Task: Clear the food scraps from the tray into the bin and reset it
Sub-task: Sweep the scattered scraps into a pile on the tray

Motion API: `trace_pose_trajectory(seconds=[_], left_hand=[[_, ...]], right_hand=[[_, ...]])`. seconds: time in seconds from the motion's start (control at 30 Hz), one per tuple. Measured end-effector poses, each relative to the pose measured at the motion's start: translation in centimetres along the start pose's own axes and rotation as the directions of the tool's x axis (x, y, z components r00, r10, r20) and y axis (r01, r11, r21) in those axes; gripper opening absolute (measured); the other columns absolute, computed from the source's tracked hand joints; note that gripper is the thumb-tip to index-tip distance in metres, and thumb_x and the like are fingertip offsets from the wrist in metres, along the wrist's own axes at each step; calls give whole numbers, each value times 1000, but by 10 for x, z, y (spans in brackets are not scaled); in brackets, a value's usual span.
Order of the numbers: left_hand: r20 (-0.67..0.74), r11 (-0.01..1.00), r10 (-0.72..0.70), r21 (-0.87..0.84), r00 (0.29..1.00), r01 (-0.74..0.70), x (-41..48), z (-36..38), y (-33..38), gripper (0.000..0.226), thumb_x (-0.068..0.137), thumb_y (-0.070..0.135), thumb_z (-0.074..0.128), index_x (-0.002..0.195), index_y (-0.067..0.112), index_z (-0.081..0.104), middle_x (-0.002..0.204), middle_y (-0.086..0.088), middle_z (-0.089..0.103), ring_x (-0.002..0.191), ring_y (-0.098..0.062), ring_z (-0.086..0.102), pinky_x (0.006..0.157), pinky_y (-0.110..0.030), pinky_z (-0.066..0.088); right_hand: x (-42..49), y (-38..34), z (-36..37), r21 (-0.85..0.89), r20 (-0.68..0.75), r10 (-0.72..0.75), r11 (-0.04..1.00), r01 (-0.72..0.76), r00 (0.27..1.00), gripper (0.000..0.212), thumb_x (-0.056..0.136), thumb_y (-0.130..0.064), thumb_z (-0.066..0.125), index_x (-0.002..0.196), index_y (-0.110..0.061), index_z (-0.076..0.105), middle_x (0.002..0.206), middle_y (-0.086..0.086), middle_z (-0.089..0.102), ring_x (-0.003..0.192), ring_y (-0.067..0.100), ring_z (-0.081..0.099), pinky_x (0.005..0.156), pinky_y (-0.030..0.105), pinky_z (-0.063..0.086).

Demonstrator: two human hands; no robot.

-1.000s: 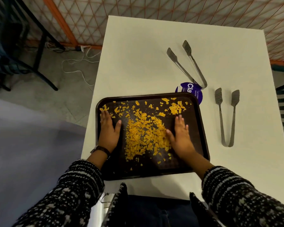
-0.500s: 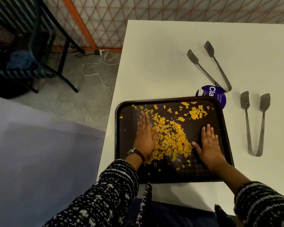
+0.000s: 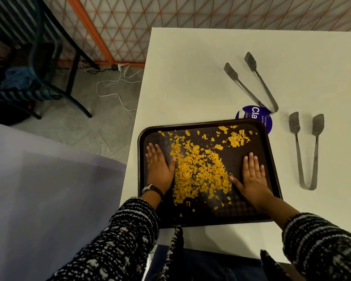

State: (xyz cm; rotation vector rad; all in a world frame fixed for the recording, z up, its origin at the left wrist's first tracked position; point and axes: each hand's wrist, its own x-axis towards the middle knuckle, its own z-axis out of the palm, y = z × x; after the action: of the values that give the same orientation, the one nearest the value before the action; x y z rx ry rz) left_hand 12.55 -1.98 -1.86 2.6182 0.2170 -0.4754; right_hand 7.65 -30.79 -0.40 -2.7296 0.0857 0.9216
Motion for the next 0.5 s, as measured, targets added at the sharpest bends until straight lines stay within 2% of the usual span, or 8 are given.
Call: trace_pose_trajectory(seconds=[0.13,0.2,0.27,0.33,0.43,0.5], left_hand=[[94,958,244,-179,965,-225,-27,14,21,71,93,52,24,142,22,-18,153,0,-21,138,-11,-22,114,-32,-11],[109,927,304,-263,946,-267,-32,16,27,69,92,53,23,139,29,-21,151,6,-22,138,-7,-21,113,-31,-9],[73,919,252,-331,965,-215,-27,12,27,70,91,54,24,141,30,-19,150,10,-22,138,-10,-19,111,-35,-6],[27,927,137,-356,990,-119,-15,3,22,73,91,56,26,144,28,-17,150,10,-23,136,-14,-18,108,-37,0],[1,962,-8,-272,1000,8,12,-12,9,77,91,54,28,146,18,-12,155,-1,-17,141,-21,-15,113,-39,0],[-3,976,-26,-218,1000,25,26,-18,4,76,93,52,28,147,12,-9,157,-8,-12,144,-25,-12,116,-38,-4]], right_hand=[[0,0,0,-8,1,3,1000,-3,1000,106,56,-86,-21,135,-17,-29,144,2,-35,135,16,-32,110,35,-19],[0,0,1,-5,0,0,1000,0,1000,105,56,-87,-20,135,-17,-28,145,2,-34,135,16,-32,110,35,-19],[-1,0,1,4,-3,-1,1000,1,1000,104,57,-87,-19,134,-18,-29,144,0,-35,134,15,-33,110,35,-19],[0,-1,1,3,-7,-3,1000,3,1000,104,56,-87,-20,134,-18,-31,144,0,-36,134,15,-34,110,35,-20],[1,0,2,-4,-16,-5,1000,5,1000,105,56,-86,-21,134,-17,-31,143,1,-37,133,16,-35,110,35,-20],[2,0,3,-2,-26,-9,1000,9,1000,104,56,-86,-20,134,-17,-31,142,0,-38,133,15,-35,110,35,-21]])
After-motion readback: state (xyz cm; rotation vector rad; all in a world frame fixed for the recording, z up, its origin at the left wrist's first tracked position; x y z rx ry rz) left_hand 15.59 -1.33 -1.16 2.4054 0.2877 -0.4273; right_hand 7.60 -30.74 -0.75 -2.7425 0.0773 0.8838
